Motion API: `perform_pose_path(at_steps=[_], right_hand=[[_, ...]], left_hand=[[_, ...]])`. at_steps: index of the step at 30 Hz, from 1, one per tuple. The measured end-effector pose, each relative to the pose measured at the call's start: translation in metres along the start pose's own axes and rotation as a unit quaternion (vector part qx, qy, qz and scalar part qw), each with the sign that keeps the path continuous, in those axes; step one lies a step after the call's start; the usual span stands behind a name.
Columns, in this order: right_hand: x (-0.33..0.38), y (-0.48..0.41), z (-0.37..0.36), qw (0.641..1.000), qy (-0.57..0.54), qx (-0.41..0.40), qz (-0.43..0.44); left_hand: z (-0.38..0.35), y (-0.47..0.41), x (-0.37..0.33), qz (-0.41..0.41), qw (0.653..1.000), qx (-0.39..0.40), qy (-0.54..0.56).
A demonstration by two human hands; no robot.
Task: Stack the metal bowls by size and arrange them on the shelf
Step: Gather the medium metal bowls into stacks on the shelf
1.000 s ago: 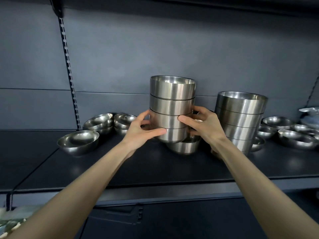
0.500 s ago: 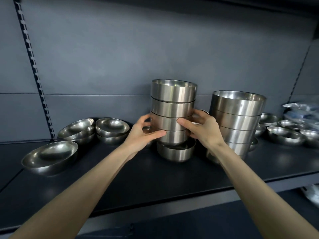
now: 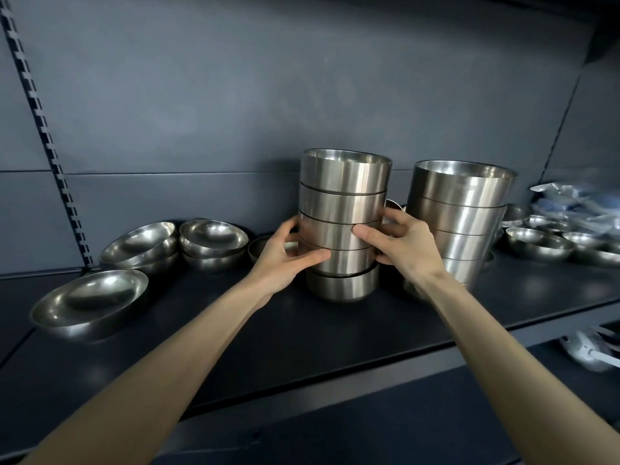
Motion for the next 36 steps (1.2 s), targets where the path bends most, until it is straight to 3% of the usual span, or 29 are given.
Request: perform_pose_path(at_steps=[16, 29, 36], right_hand=[[-0.003, 0.008, 0.001, 0.999, -0.032, 0.016, -0.017], [-0.002, 0.012, 0.003, 0.997, -0.059, 0.042, -0.027], [-0.003, 0.017, 0.009, 0.999, -0.028, 0.034, -0.029]], left_hand=[[-0.001, 0.017, 0.001, -0.012, 1.000, -0.004, -0.002], [-0.002, 0.032, 0.000, -0.040, 0.997, -0.055, -0.028], [-0.006, 0.031, 0.006, -0.051, 0.994, -0.063, -0.071]])
Point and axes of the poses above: each hand's wrist, its own y-axis away from the middle knuckle, its own z-axis out of the back of the hand, x = y × z, the point moved 1 cm from there along -y, towards the middle knuckle, and after that the axes turned 1 degree about y, right-handed, at the moved point
